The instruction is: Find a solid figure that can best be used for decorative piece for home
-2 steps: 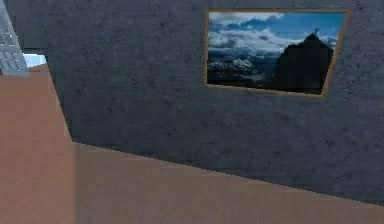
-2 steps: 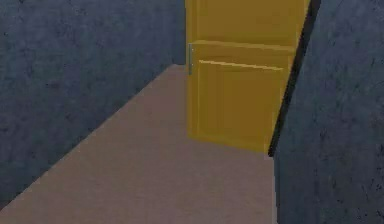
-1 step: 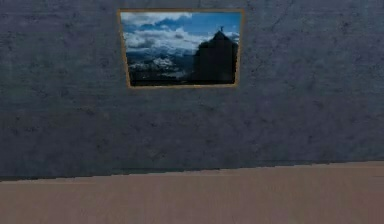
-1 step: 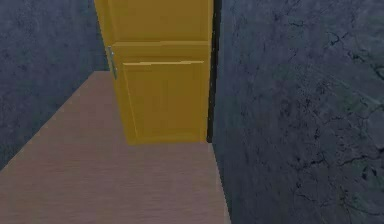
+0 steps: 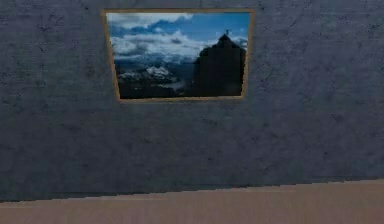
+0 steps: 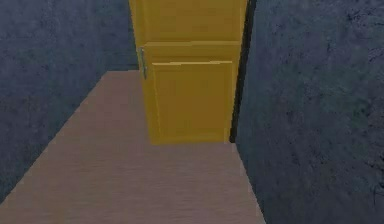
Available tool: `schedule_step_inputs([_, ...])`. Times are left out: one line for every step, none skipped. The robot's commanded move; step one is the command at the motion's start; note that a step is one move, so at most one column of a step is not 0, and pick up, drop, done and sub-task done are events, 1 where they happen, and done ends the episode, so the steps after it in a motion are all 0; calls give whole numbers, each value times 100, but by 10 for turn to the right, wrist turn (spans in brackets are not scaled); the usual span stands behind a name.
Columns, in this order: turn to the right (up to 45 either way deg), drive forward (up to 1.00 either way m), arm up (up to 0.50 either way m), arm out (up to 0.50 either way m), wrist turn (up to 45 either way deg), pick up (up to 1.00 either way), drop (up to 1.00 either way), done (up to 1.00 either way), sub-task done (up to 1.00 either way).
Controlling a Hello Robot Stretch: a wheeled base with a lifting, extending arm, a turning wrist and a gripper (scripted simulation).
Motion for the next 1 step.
schedule_step_inputs([-450,0,0,0,0,0,0,0,0])
